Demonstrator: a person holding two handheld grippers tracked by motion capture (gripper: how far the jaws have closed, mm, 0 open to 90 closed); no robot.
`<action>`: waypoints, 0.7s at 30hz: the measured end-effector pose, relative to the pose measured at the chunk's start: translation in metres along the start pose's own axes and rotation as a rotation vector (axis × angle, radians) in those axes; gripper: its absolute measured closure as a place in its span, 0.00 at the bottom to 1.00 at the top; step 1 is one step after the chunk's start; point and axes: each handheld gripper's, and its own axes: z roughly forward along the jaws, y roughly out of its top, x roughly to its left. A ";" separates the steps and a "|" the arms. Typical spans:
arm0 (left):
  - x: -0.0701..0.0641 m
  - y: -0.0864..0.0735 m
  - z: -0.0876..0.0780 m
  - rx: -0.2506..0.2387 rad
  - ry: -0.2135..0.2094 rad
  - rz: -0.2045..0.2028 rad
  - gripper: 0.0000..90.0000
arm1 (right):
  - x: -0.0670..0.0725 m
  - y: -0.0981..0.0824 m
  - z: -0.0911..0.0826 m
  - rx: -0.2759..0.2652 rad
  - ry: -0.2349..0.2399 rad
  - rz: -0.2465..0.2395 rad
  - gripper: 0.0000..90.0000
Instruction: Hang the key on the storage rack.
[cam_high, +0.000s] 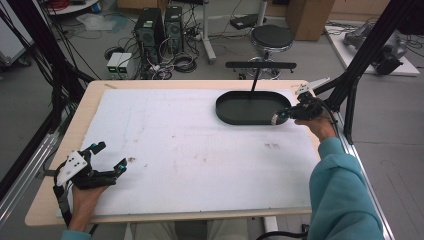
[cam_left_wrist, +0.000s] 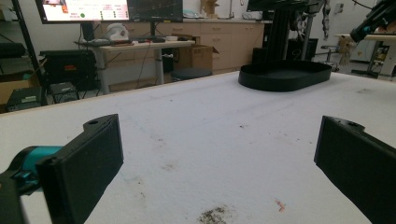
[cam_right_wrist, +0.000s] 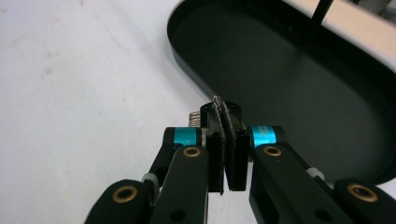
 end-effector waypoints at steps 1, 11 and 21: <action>0.000 0.000 0.000 0.000 0.000 0.000 0.02 | 0.001 0.004 -0.003 -0.017 -0.010 -0.005 0.99; 0.000 0.000 0.000 -0.001 -0.001 -0.001 0.02 | -0.001 0.051 -0.031 -0.106 -0.049 0.008 0.99; 0.000 0.000 0.000 -0.003 -0.002 -0.004 0.02 | -0.008 0.083 -0.036 -0.137 -0.086 0.012 0.99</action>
